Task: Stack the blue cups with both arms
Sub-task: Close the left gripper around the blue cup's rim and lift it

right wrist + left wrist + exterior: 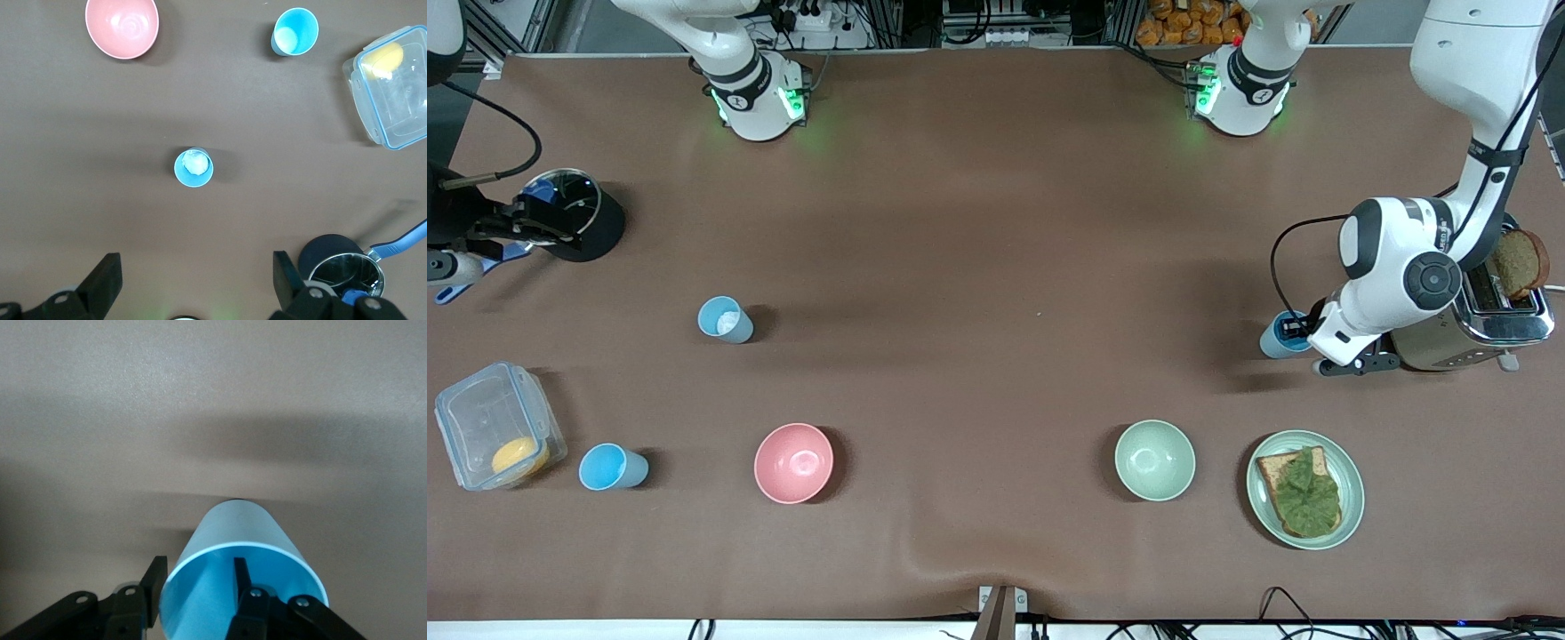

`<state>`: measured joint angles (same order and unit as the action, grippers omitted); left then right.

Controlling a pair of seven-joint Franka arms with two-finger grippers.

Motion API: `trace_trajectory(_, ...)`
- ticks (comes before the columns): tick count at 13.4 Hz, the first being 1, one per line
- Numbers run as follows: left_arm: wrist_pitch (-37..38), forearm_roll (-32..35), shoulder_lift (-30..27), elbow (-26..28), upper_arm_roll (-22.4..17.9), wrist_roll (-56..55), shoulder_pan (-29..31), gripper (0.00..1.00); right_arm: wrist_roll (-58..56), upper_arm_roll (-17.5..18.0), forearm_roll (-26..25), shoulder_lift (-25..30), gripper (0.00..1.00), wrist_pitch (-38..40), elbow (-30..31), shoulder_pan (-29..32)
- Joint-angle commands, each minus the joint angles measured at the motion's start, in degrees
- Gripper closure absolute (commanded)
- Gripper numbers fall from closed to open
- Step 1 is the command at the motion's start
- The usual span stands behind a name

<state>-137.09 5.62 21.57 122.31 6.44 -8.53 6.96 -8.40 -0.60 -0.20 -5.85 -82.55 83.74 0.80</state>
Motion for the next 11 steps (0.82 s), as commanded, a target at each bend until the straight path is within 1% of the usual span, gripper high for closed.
trace_trajectory(1,-0.5,1.5,-0.6,-0.1,0.6,-0.5,0.7,0.75,-0.1,-0.2,-1.2,0.6,0.00,0.4,0.5,-0.2)
trace_trajectory(3,-0.5,1.1,-0.6,-0.2,0.6,-0.5,0.7,0.98,0.0,-0.2,-1.1,0.7,0.00,0.4,0.6,-0.1)
trace_trajectory(4,-0.5,1.1,-0.6,-0.2,0.6,-0.5,0.7,1.00,0.0,-0.2,-1.2,0.7,0.00,0.5,0.6,-0.1)
trace_trajectory(11,-0.5,1.1,-0.6,-0.8,0.6,0.0,0.8,1.00,-0.2,-0.1,-1.1,0.5,0.00,0.4,1.1,-0.3)
